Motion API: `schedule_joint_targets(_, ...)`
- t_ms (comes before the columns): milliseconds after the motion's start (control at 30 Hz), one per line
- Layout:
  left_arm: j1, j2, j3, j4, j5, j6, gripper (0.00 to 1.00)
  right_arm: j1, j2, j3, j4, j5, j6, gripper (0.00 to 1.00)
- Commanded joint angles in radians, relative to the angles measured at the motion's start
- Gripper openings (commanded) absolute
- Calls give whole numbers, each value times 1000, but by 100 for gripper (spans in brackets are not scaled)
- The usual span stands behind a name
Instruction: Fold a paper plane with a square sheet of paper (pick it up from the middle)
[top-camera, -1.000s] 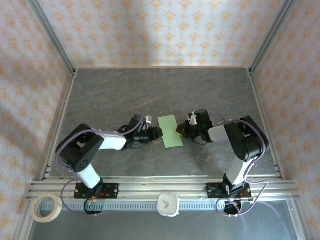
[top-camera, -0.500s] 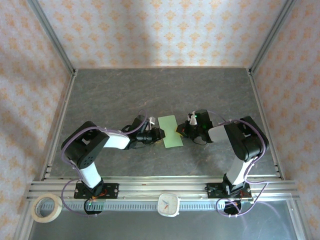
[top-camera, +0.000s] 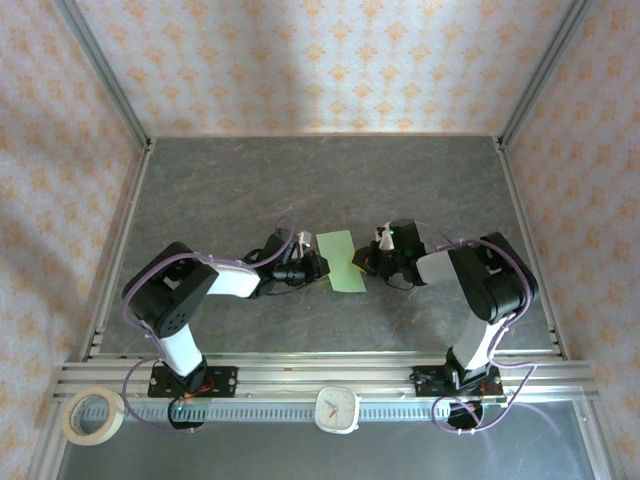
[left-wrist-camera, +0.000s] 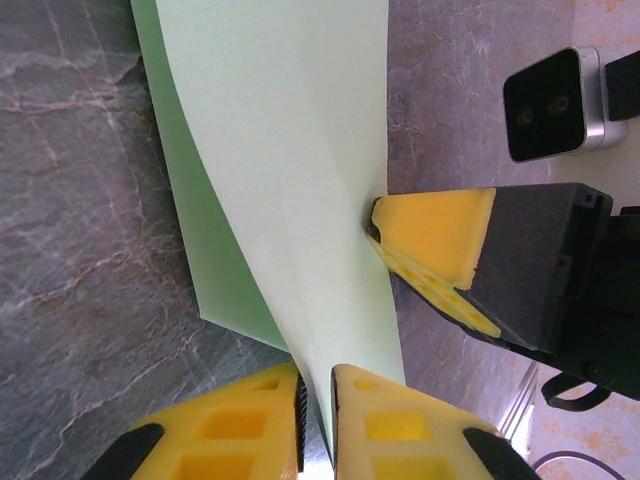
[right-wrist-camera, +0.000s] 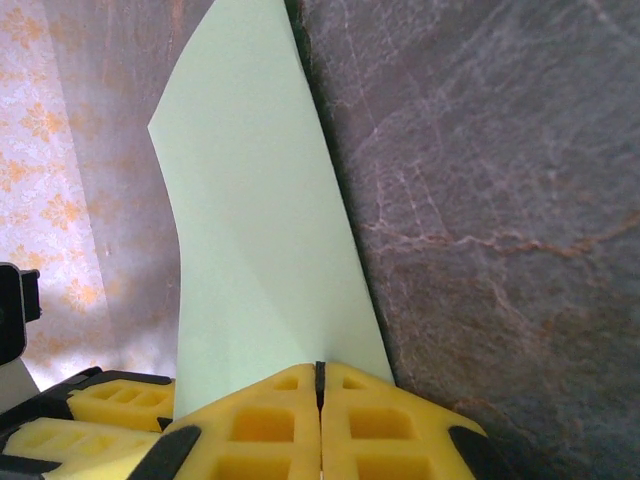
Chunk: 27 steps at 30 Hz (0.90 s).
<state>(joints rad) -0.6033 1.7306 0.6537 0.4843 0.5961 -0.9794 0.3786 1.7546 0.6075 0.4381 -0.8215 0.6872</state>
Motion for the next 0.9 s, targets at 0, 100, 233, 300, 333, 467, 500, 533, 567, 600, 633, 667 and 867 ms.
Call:
schedule_joint_targets(0,-10,1,6,37,10,-10,12,7,21,-36,-81,16,-8,9)
schedule_joint_targets(100,-9,-3,-1,57,10,-18,7,8,-4,-31,-79,-1,-13,12)
schedule_joint_targets(233,-9,-18,-13,64,12,-16,1,7,-80,-24,-79,-2,-18,18)
schedule_joint_targets(300,-9,-28,-18,57,17,-9,0,7,-123,-30,-72,2,-23,24)
schedule_joint_targets(333,-9,-34,-19,57,27,0,0,7,-145,-35,-66,8,-23,26)
schedule_joint_targets(467,-8,-66,-22,3,42,40,0,13,-232,-72,-58,69,-40,29)
schedule_joint_targets(500,-5,-76,-24,-9,41,47,0,16,-254,-82,-60,96,-47,30)
schedule_joint_targets(533,-3,-85,-27,-20,43,54,0,24,-283,-98,-59,128,-56,30)
schedule_joint_targets(567,2,-92,-33,-27,46,60,0,37,-312,-117,-51,162,-67,31)
schedule_joint_targets(600,7,-98,-36,-29,50,62,0,50,-339,-134,-44,201,-78,31)
schedule_joint_targets(633,13,-104,-42,-29,57,62,0,72,-368,-156,-38,250,-94,32)
schedule_joint_targets(667,21,-110,-48,-29,62,64,0,101,-396,-174,-33,299,-116,32)
schedule_joint_targets(867,59,-130,-57,-38,99,76,0,318,-510,-238,-22,595,-286,37)
